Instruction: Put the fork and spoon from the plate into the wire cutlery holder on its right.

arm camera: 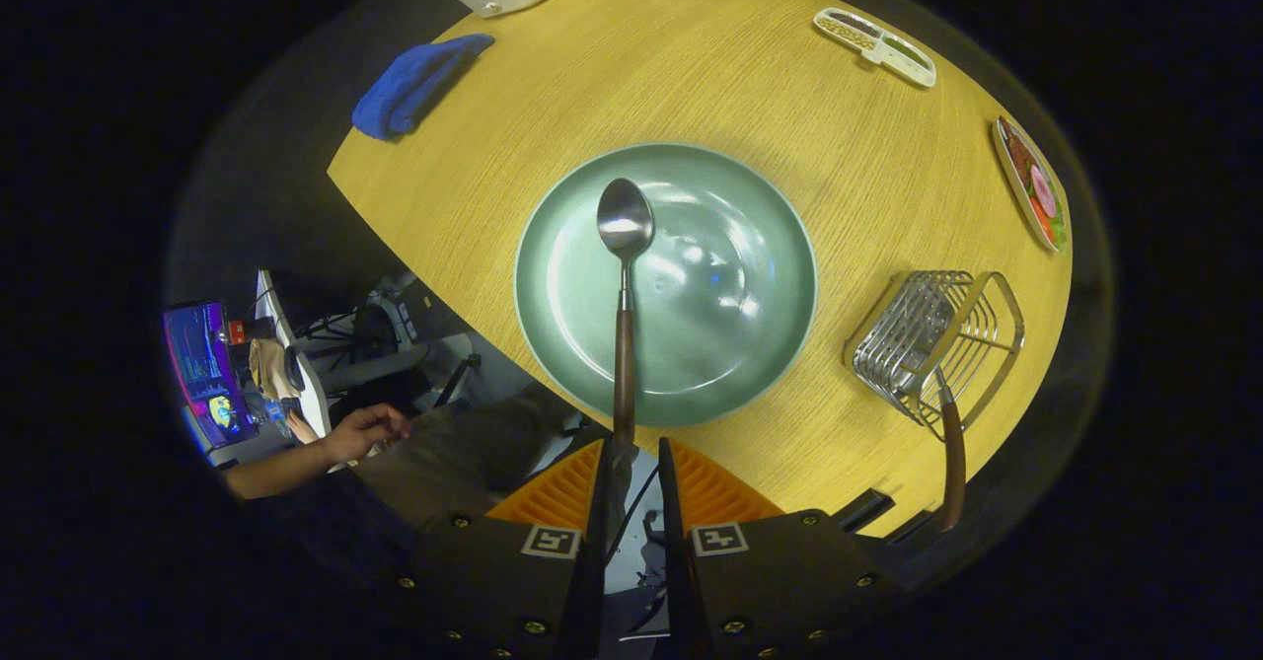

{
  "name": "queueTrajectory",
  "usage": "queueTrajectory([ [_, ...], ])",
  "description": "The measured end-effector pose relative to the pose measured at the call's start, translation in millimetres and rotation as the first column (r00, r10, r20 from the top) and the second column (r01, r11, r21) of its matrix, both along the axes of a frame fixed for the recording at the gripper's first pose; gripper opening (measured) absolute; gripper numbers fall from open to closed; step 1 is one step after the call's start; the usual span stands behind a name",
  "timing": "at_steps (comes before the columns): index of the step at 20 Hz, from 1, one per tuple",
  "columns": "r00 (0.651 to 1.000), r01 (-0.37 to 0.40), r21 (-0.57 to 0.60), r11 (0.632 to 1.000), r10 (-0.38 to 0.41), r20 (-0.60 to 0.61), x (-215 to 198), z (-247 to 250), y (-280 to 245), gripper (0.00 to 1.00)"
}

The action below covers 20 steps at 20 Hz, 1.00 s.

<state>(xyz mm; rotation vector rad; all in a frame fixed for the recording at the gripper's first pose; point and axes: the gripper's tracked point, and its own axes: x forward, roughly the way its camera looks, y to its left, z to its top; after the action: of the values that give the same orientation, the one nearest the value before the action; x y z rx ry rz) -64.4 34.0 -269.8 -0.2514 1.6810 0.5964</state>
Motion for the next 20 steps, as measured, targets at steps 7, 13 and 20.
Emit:
queueTrajectory([
  [7, 0.999, 0.033, -0.002, 0.999, -0.033, -0.019, 0.6, -31.1, 21.1, 0.27],
  [13, 0.999, 0.032, -0.024, 0.999, -0.033, -0.033, -1.7, -53.8, 13.7, 0.27],
  [20, 0.998, 0.068, -0.002, 0.998, -0.068, -0.006, 4.5, -60.9, 14.9, 0.12],
])
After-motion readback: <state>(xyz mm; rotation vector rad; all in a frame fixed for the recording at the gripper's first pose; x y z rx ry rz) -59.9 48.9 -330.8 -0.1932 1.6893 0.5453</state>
